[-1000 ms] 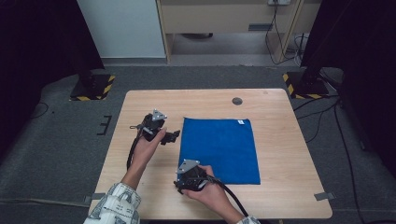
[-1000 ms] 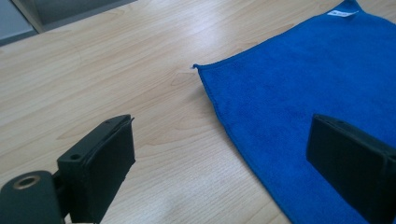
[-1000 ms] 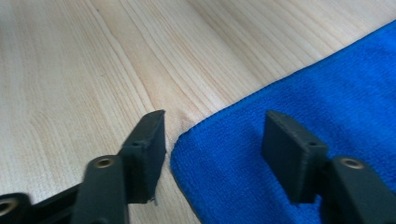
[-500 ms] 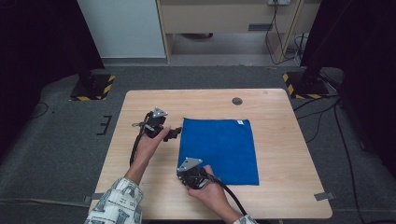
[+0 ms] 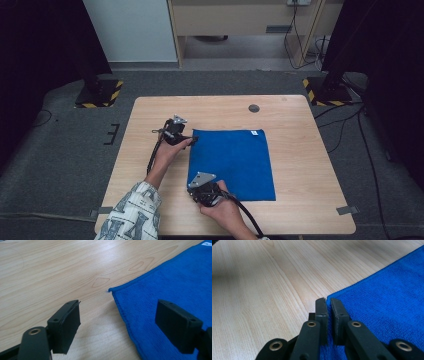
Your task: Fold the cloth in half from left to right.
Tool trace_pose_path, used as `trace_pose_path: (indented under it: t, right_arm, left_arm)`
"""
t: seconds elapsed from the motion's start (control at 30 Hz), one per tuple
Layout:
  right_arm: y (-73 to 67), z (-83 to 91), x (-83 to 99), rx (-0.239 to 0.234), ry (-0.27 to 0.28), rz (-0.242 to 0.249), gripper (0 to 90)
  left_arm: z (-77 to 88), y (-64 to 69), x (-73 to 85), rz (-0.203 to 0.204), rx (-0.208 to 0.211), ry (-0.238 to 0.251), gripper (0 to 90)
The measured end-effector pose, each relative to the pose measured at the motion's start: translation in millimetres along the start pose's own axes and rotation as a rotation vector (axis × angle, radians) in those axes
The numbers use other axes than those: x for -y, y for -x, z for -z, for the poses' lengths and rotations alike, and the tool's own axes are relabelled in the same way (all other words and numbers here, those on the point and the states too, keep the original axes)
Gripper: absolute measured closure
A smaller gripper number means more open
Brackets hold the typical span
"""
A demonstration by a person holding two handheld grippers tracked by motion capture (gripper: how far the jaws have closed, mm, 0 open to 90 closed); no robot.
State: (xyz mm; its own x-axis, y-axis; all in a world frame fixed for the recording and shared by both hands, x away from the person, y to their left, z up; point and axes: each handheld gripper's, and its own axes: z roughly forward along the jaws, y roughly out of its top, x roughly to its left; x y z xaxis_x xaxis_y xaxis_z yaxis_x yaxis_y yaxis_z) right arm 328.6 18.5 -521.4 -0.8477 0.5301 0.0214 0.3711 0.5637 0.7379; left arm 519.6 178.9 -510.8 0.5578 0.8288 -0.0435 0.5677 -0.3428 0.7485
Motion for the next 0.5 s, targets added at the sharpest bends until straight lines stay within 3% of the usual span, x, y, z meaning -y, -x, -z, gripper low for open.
trace_pose_path:
  t: [0.27,0.37,0.5]
  right_arm:
    - [-2.1,1.7,-0.7,-0.002,-0.002,0.008,84.9]
    - [-1.5,2.5,-0.6,-0.005,0.005,0.004,84.7]
    - [-1.5,4.4,0.1,-0.01,0.013,0.004,84.4]
  left_arm:
    - [-19.8,3.8,-5.1,-0.005,0.0,-0.055,22.9]
    - [-23.9,3.9,-5.5,-0.011,-0.015,-0.039,25.7]
    - [-29.5,1.1,-2.3,-0.007,-0.038,-0.061,26.3]
